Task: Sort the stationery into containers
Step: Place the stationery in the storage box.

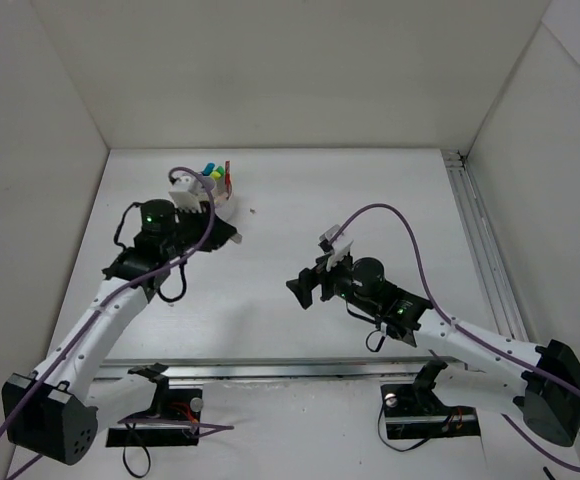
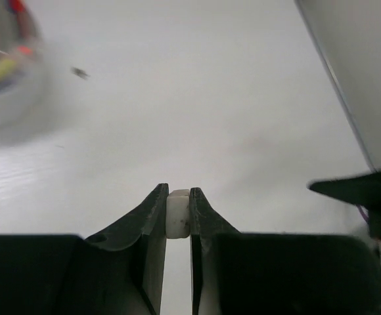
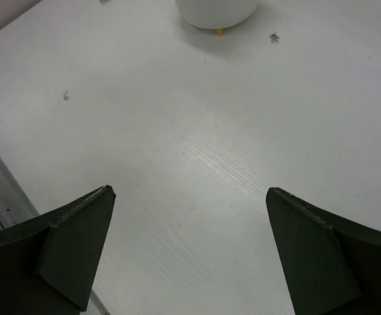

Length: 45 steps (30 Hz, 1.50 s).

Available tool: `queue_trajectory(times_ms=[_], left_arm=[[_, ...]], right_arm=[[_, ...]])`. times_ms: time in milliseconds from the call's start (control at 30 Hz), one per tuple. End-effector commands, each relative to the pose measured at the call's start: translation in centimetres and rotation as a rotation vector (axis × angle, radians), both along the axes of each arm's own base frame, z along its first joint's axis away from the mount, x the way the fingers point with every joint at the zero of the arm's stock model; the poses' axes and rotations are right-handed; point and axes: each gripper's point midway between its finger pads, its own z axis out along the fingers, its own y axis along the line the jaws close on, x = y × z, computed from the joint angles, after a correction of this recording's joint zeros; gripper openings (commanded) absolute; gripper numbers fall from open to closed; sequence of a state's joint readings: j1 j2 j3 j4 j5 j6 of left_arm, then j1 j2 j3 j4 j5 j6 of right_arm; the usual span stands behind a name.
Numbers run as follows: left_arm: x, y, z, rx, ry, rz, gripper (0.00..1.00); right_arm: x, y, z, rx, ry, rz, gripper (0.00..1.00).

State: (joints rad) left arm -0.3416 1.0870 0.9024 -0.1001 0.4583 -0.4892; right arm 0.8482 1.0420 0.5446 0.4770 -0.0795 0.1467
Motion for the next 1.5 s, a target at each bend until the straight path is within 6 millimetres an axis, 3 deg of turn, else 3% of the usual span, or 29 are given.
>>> queue_trajectory(times_ms=[0, 67, 133, 167, 233, 267, 300, 467, 633, 733, 967, 1167, 1333, 1467], left_arm=[[3.6, 6.0, 4.9, 0.128, -0.159, 0.249, 0.00], [5.7, 9.6, 5.7, 0.172, -0.162, 0.376, 0.00], [7.0, 11.2, 6.4, 0.186, -0.181, 0.384, 0.00], [8.4, 13.1, 6.5, 0.197, -0.180, 0.423, 0.00], [10.9, 14.3, 6.6, 0.196, -0.182, 0.420, 0.00], [11.8, 16.0, 6.5, 0.193, -0.163, 0.440, 0.00], [12.3, 15.8, 6.5, 0.174, -0.153, 0.392, 0.00], [18.2, 18.6, 5.0, 0.177, -0.122, 0.384, 0.00], [22.6, 18.6, 3.1, 0.153, -0.073, 0.308, 0.00], [23.9, 17.7, 1.5, 0.170, -0.042, 0.281, 0.00], [25.8, 18.2, -1.0, 0.201, -0.008, 0.315, 0.00], [26.8, 17.3, -2.5, 0.177, 0.000, 0.283, 0.00], [27.0, 16.9, -3.5, 0.219, 0.014, 0.284, 0.11], [26.7, 17.1, -3.7, 0.256, 0.034, 0.309, 0.36]], right_arm=[[2.1, -1.1, 4.0, 0.050, -0.060, -0.140, 0.98], [2.5, -1.9, 3.5, 0.005, -0.040, -0.189, 0.98], [2.9, -2.6, 3.2, -0.017, -0.033, -0.225, 0.98], [2.9, -2.8, 2.8, -0.031, -0.026, -0.233, 0.98], [3.4, -3.5, 2.7, -0.022, -0.021, -0.299, 0.98], [3.7, -3.7, 2.9, -0.022, -0.024, -0.316, 0.98], [3.8, -3.9, 3.1, -0.023, -0.028, -0.329, 0.98], [4.7, -4.6, 4.0, -0.043, -0.048, -0.369, 0.98], [6.1, -5.5, 3.2, -0.060, -0.014, -0.421, 0.98], [6.7, -5.6, 2.7, -0.072, -0.003, -0.432, 0.98], [7.9, -6.1, 1.1, -0.092, 0.053, -0.449, 0.98], [8.5, -6.9, 0.5, -0.092, 0.076, -0.460, 0.98], [8.7, -7.1, 0.1, -0.088, 0.087, -0.455, 0.98], [8.8, -7.5, 0.1, -0.082, 0.094, -0.458, 0.98]])
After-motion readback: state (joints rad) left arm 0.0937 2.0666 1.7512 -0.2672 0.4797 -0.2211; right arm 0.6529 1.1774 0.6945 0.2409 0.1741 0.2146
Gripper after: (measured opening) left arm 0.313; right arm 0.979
